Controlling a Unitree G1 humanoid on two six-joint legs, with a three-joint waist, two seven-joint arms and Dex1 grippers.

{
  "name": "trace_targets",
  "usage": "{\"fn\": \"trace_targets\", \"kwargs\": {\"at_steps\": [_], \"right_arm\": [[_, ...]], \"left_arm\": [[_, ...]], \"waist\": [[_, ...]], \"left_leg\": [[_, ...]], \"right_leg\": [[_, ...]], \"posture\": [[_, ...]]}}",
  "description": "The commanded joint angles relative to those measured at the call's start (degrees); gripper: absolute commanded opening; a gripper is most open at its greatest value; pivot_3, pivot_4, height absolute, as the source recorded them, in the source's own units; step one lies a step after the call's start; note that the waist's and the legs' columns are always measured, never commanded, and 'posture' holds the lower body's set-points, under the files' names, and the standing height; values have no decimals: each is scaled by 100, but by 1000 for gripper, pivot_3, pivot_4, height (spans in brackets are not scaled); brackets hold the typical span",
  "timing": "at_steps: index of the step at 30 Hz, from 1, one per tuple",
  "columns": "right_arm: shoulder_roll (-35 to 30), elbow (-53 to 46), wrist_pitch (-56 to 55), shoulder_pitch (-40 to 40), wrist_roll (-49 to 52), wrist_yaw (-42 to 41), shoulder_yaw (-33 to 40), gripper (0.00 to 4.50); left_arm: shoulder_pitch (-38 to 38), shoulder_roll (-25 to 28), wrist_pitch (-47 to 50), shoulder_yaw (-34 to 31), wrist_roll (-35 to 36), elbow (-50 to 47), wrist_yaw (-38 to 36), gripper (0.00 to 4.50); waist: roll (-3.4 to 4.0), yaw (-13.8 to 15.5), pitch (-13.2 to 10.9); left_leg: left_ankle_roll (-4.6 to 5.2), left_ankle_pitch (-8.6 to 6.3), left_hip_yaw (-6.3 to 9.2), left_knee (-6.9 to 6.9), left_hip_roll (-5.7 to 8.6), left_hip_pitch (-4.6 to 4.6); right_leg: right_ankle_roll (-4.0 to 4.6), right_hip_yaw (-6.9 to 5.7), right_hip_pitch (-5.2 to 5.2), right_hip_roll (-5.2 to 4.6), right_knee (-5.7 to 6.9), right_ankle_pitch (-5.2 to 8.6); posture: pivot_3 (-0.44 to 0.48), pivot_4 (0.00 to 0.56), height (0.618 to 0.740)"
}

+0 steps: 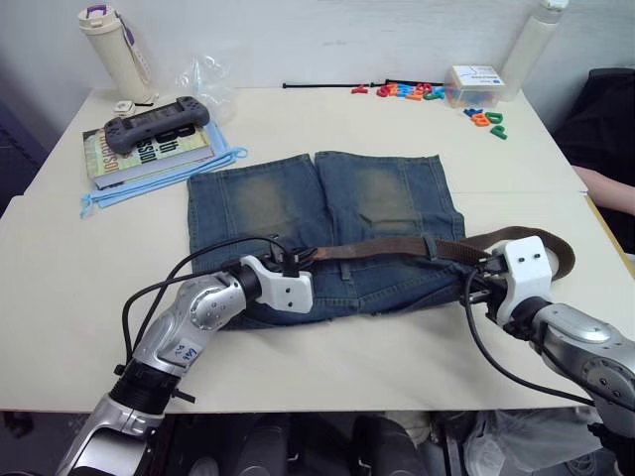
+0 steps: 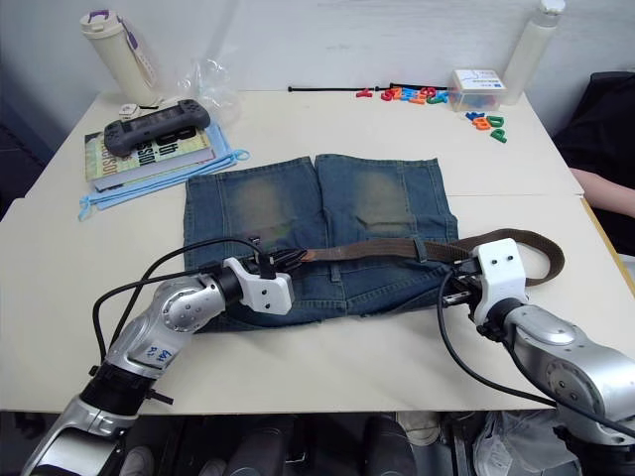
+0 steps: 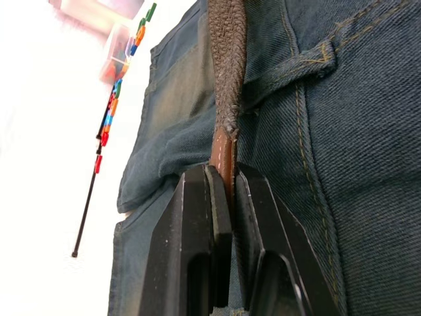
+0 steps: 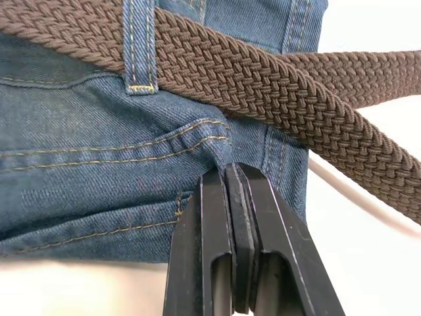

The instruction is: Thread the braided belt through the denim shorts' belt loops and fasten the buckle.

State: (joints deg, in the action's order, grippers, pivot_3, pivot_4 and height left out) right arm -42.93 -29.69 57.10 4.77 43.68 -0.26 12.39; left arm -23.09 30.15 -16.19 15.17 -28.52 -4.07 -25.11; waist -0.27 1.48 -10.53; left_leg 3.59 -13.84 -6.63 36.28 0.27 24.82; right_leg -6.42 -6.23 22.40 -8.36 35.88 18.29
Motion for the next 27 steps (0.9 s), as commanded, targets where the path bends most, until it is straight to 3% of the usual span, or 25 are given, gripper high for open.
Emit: {"fn": "trace_targets", "kwargs": {"at_steps": [1, 13, 18, 19, 22, 27], "right_arm": [[-37, 46, 68, 53, -310, 36, 404, 33], [83, -34, 171, 251, -654, -49, 592, 33], [584, -241, 621, 566, -12, 34, 1168, 33], [636, -292, 732, 606, 121, 28, 1305, 642], [759, -416, 1080, 792, 592, 87, 1768, 1833], [672, -604, 1688, 1097, 2573, 392, 2566, 4374]], "left_arm": [[53, -11, -92, -25, -18, -220, 89, 0], [-20, -184, -10, 35, -43, -218, 48, 0], [-76, -286, 4, 71, -55, -179, 22, 0], [-90, -300, 4, 79, -57, -164, 25, 0], [-129, -339, 12, 113, -60, -131, 35, 0], [-148, -398, 61, 142, -74, -142, 38, 0]], "waist": [[0, 8, 0], [0, 5, 0], [0, -1, 0], [0, -2, 0], [1, -3, 0], [1, -12, 0]], "left_leg": [[0, 0, 0, 1, 0, 0], [0, 1, 0, 10, 0, 5], [0, 1, 0, 13, 0, 7], [0, 1, 1, 13, 0, 7], [1, 1, 1, 14, 0, 8], [1, 1, 2, 15, -1, 9]], "right_leg": [[0, 0, 0, 0, 0, 0], [-1, -10, 0, 0, 3, -1], [-2, -13, 2, 2, 8, -1], [-2, -14, 2, 3, 8, -1], [-2, -11, 3, 2, 10, -1], [-2, -4, 5, 2, 12, -1]], "posture": [[0, 150, 718], [0, 150, 718], [0, 150, 718], [0, 150, 718], [0, 150, 718], [0, 150, 718]]}}
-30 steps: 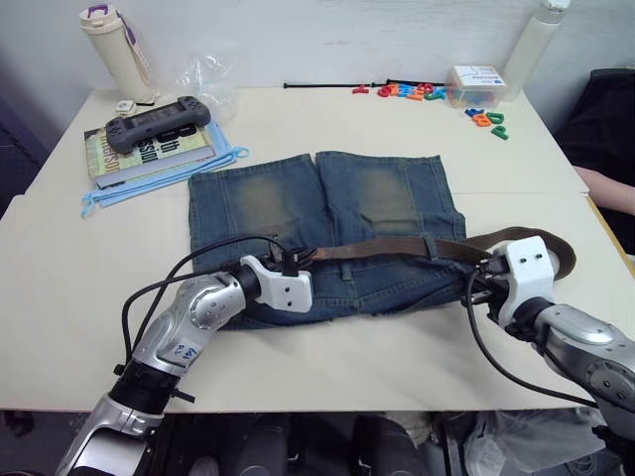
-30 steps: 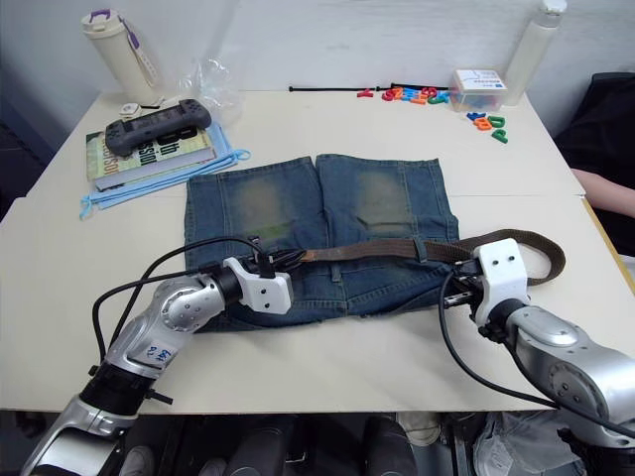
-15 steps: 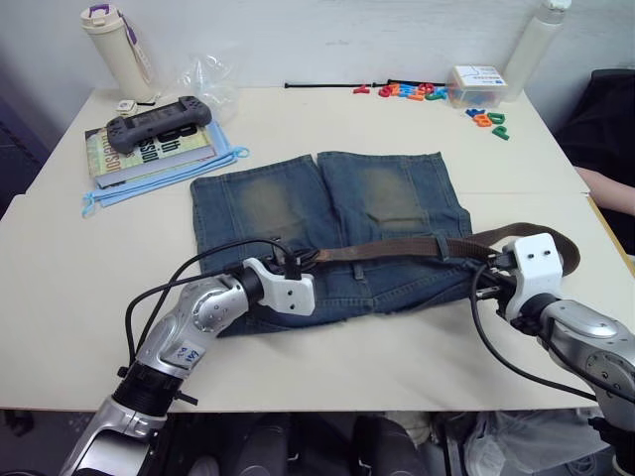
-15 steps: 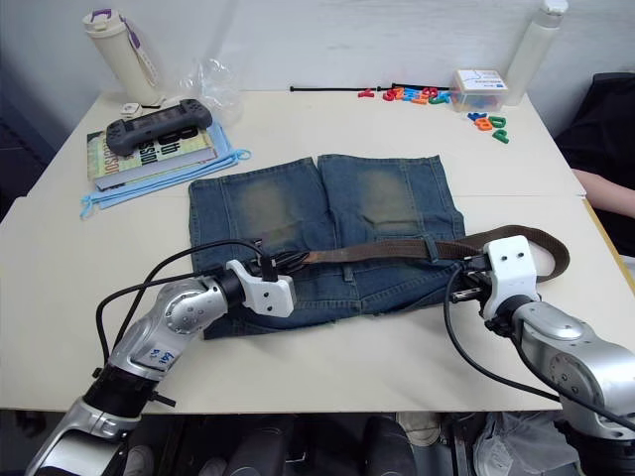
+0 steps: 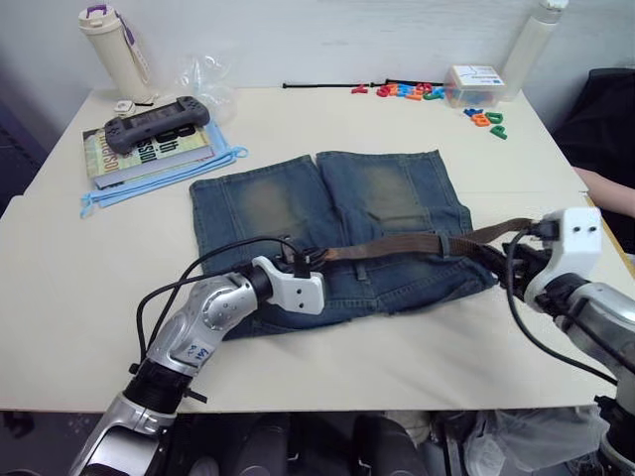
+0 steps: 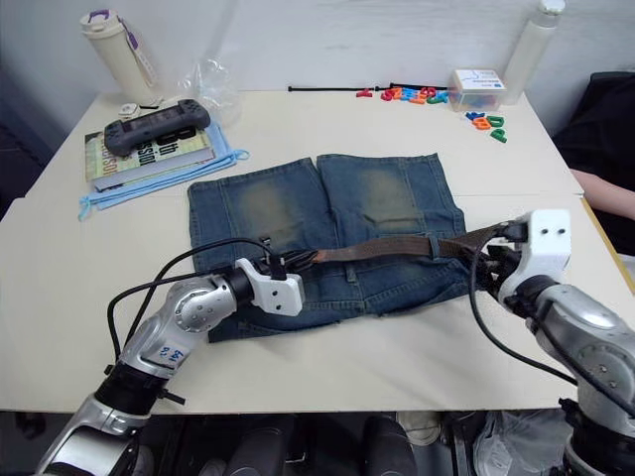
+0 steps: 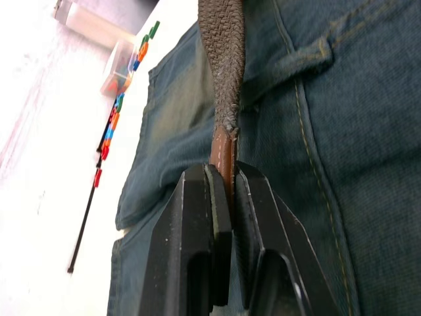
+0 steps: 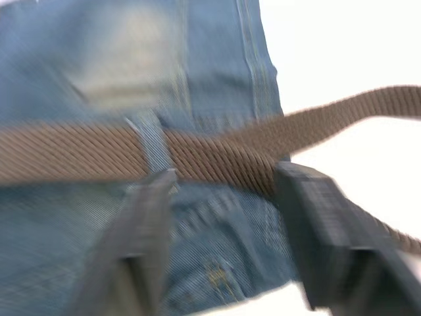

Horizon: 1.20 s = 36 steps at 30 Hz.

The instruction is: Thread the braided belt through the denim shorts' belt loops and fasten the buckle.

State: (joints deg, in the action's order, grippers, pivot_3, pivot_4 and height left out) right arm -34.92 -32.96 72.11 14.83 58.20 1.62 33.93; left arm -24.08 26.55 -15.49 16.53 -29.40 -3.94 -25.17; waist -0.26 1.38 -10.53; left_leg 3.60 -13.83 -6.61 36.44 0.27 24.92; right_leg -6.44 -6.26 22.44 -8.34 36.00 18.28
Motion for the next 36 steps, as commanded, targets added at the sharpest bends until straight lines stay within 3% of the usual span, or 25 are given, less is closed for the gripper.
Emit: {"fn": "trace_targets", "kwargs": {"at_steps": [1, 4, 7, 12, 18, 27, 36], "right_arm": [[-196, -226, -11, 35, 2028, 546, 365, 4451], [-420, -247, -1113, -228, 4495, 1742, -299, 4451], [121, -615, -2406, -426, 5462, 2664, -1435, 4451], [1192, -752, -3556, -736, 5480, 3607, -2642, 4451], [1956, -386, -4138, -860, 5480, 3877, -3053, 4451], [2112, 604, -4352, -537, 5096, 3461, -2922, 4451], [2285, 858, -4492, -294, 4831, 3251, -2706, 4451]], "left_arm": [[-52, -49, -3, 6, 12, -158, 45, 0], [-69, -79, 15, 7, 10, -157, 56, 0], [-85, -121, 21, -4, 21, -184, 88, 0], [-67, -144, -138, -31, 11, -232, 223, 0], [-70, -125, -141, -45, -17, -276, 297, 0], [-79, -126, -169, -26, -35, -288, 344, 0], [-82, -106, -211, 0, -16, -286, 318, 0]], "waist": [[0, -2, 0], [0, -11, 0], [-6, -45, 3], [-13, -67, 7], [-23, -89, 14], [-23, -146, 14], [-23, -147, 14]], "left_leg": [[0, 0, 1, 0, 0, 0], [3, -1, 2, 0, 0, 0], [5, 0, 0, 0, -1, -3], [6, 3, -1, 7, -1, 2], [9, 4, 1, 9, 2, 7], [8, 4, 0, 10, 1, 5], [8, 4, 0, 11, 1, 6]], "right_leg": [[0, 6, -1, 0, -1, 0], [0, 11, -1, -2, 0, 0], [0, 12, -3, -1, 0, 0], [-1, 14, 1, -2, 7, -1], [-8, 14, 1, -1, 9, -4], [-8, 18, 4, -1, 9, -5], [-8, 18, 5, -2, 33, -5]], "posture": [[0, 150, 718], [0, 150, 718], [0, 150, 718], [0, 150, 718], [0, 150, 718], [0, 150, 718], [0, 150, 718]]}}
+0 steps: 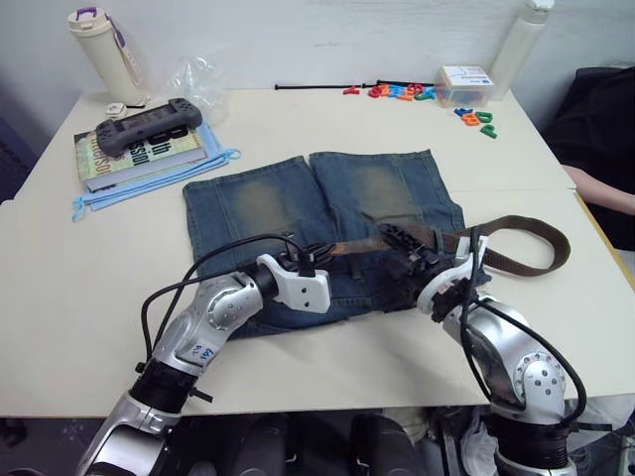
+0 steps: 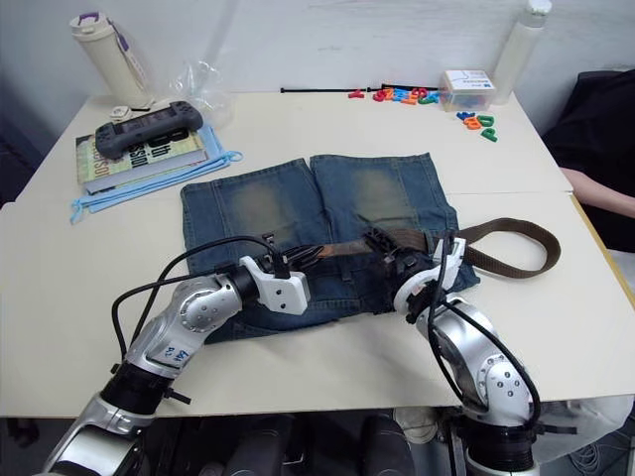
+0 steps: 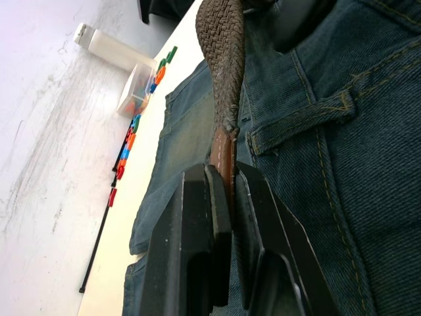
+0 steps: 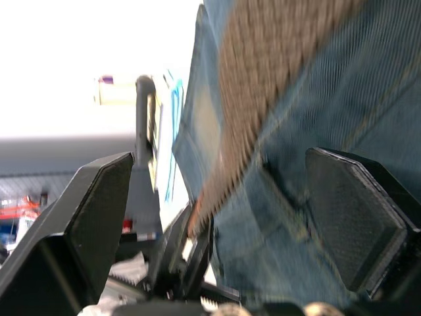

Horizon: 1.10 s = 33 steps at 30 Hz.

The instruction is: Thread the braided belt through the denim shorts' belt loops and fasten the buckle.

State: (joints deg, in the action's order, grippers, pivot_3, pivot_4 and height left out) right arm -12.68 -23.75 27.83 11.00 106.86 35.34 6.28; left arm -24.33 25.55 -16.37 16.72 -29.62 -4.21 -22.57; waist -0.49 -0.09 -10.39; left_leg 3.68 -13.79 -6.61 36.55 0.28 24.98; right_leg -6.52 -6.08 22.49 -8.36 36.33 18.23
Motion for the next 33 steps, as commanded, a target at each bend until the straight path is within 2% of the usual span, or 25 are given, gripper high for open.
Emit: {"fn": "trace_targets", "kwargs": {"at_steps": [1, 2, 5, 7, 8, 11, 12, 17, 19, 20, 22, 25, 27, 29, 33], "right_arm": [[83, -50, -62, 102, -61, -132, 55, 4451], [114, -41, -62, 113, -97, -141, 38, 4451], [224, -12, -61, 153, -195, -191, -4, 3620], [301, 19, -51, 196, -270, -213, -34, 2698], [342, 41, -50, 217, -303, -229, -41, 2074], [414, 67, -31, 243, -374, -254, -52, 809], [428, 69, -23, 245, -388, -255, -51, 180], [483, 67, -21, 244, -453, -244, -18, 68], [476, 43, -28, 227, -457, -239, 17, 0], [458, 32, -24, 213, -455, -239, 38, 0], [405, 18, -4, 180, -420, -252, 93, 0], [227, 14, 81, 151, -268, -299, 244, 0], [70, 36, 146, 175, -134, -342, 364, 0], [-108, 54, 210, 208, 7, -399, 475, 0], [-531, 167, 388, 227, 192, -615, 710, 0]], "left_arm": [[-61, -8, -126, -17, 8, -255, 57, 0], [-66, -8, -138, -14, 13, -250, 55, 0], [-79, -11, -169, -6, 26, -233, 40, 0], [-82, -16, -194, -1, 40, -227, 30, 0], [-85, -24, -204, 2, 47, -226, 27, 0], [-100, -41, -216, 5, 51, -204, 28, 0], [-105, -43, -218, 5, 51, -196, 29, 0], [-118, -113, -150, -55, 354, -185, -86, 0], [-38, -237, 157, -167, 822, -299, -314, 884], [17, -326, 455, -252, 1180, -408, -495, 1125], [161, -404, 1049, -355, 2041, -712, -1024, 2107], [461, -243, 2169, -766, 3577, -1477, -1802, 3302], [702, 3, 2912, -1096, 4511, -1861, -2225, 3302], [918, 290, 3510, -1421, 5149, -2021, -2475, 3302], [1264, 756, 4297, -2003, 6001, -2031, -2718, 3302]], "waist": [[0, -1, 0], [0, -1, 0], [0, -2, 0], [0, -5, 0], [0, -5, 0], [0, -6, 0], [0, -6, 0], [0, -8, 0], [0, -9, 0], [0, -11, 0], [0, -17, 0], [0, -38, 0], [1, -67, 0], [1, -100, 0], [3, -143, -1]], "left_leg": [[0, 0, 0, 0, 0, 0], [0, 0, 0, 0, 0, 0], [-1, 0, -1, 0, 0, -1], [-1, 1, -1, 0, 0, -1], [-1, 1, -1, 0, 0, -1], [-1, 1, -1, 0, 0, 0], [-1, 1, -1, 0, 0, 0], [-1, 1, -1, 0, 0, 0], [-1, 1, -1, 0, 0, 0], [-1, 1, -2, 0, 0, 0], [-2, 1, -1, 1, 0, 1], [-4, 2, -1, 2, 0, 0], [-6, 4, -1, 2, -2, -1], [-9, 5, 1, 7, -2, -4], [-7, 4, 3, 25, -3, -9]], "right_leg": [[0, 0, 0, 0, 2, 0], [0, 1, 0, 0, 3, 0], [0, 2, 3, 0, 9, 0], [0, 3, 4, 0, 10, 0], [0, 3, 5, 0, 10, 0], [0, 3, 5, 0, 10, 0], [0, 3, 5, 0, 10, 0], [0, 3, 5, 0, 10, 0], [0, 4, 6, 0, 10, 0], [0, 4, 6, 0, 11, 0], [0, 4, 6, 0, 9, 0], [0, 6, 6, 1, 10, 0], [1, 7, 5, 2, 10, 1], [3, 8, 3, 3, 15, 2], [6, 8, -2, 3, 9, 3]], "posture": [[0, 150, 718], [0, 150, 718], [0, 150, 718], [0, 150, 718], [0, 150, 718], [0, 150, 718], [0, 150, 718], [0, 150, 718], [0, 150, 718], [0, 150, 718], [0, 150, 718], [0, 150, 718], [0, 150, 718], [0, 150, 718], [0, 150, 718]]}}
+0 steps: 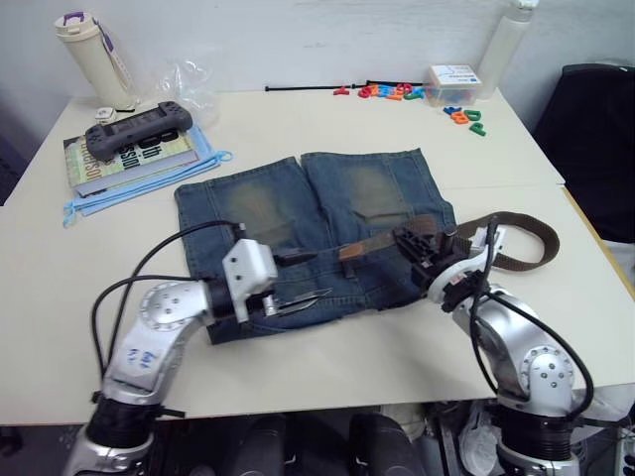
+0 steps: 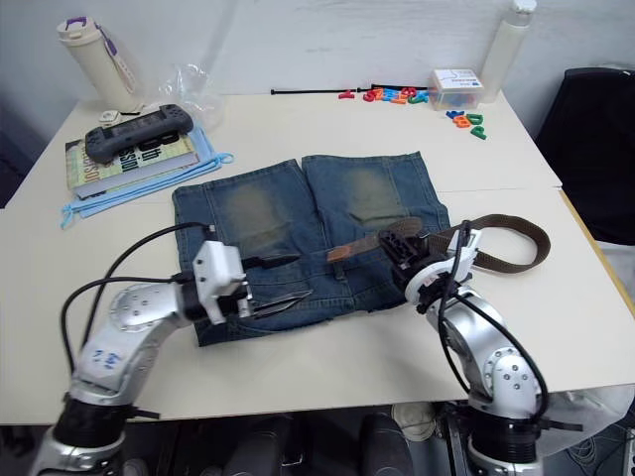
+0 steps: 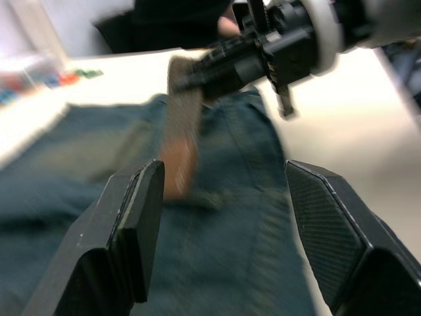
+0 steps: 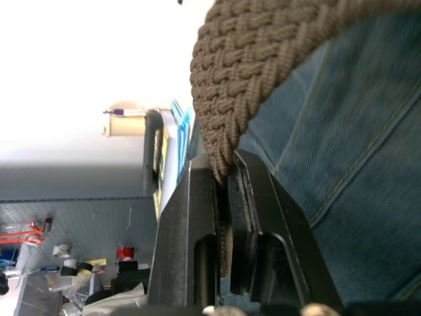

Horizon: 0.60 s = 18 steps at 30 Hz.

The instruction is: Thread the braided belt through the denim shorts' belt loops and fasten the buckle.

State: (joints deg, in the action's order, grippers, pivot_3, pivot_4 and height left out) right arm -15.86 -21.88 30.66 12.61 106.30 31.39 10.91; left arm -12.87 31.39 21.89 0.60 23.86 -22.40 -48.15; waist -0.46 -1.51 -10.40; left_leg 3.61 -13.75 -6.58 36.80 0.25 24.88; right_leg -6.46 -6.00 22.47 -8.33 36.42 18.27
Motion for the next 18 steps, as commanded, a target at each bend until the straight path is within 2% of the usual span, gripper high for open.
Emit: {"fn": "trace_targets", "kwargs": {"at_steps": [1, 5, 10, 18], "right_arm": [[-293, 35, 139, 67, 239, -276, 291, 0], [-505, 253, 257, 84, -13, -553, 309, 0], [-516, 414, 408, 9, -491, -963, 189, 0], [-206, 730, 460, -76, -1354, -2084, 77, 0]], "left_arm": [[154, 201, 584, -479, 805, -212, -160, 3302], [236, 188, 918, -658, 1138, -184, -40, 3302], [197, 147, 1024, -645, 1210, -212, 128, 3302], [191, 167, 1134, -660, 1325, -273, 267, 3302]], "waist": [[0, 3, 0], [1, 10, 0], [1, 7, 0], [1, 8, 0]], "left_leg": [[2, -2, 0, 8, 0, 2], [5, -6, 3, 19, 0, 2], [3, -6, 3, 17, 0, 3], [3, -8, 3, 16, 0, 3]], "right_leg": [[0, 0, 0, 0, 2, 0], [0, -1, -6, -4, 2, 0], [0, 0, -2, -3, 4, 0], [0, 0, -2, -4, 3, 0]], "posture": [[0, 150, 718], [0, 150, 718], [0, 150, 718], [0, 150, 718]]}}
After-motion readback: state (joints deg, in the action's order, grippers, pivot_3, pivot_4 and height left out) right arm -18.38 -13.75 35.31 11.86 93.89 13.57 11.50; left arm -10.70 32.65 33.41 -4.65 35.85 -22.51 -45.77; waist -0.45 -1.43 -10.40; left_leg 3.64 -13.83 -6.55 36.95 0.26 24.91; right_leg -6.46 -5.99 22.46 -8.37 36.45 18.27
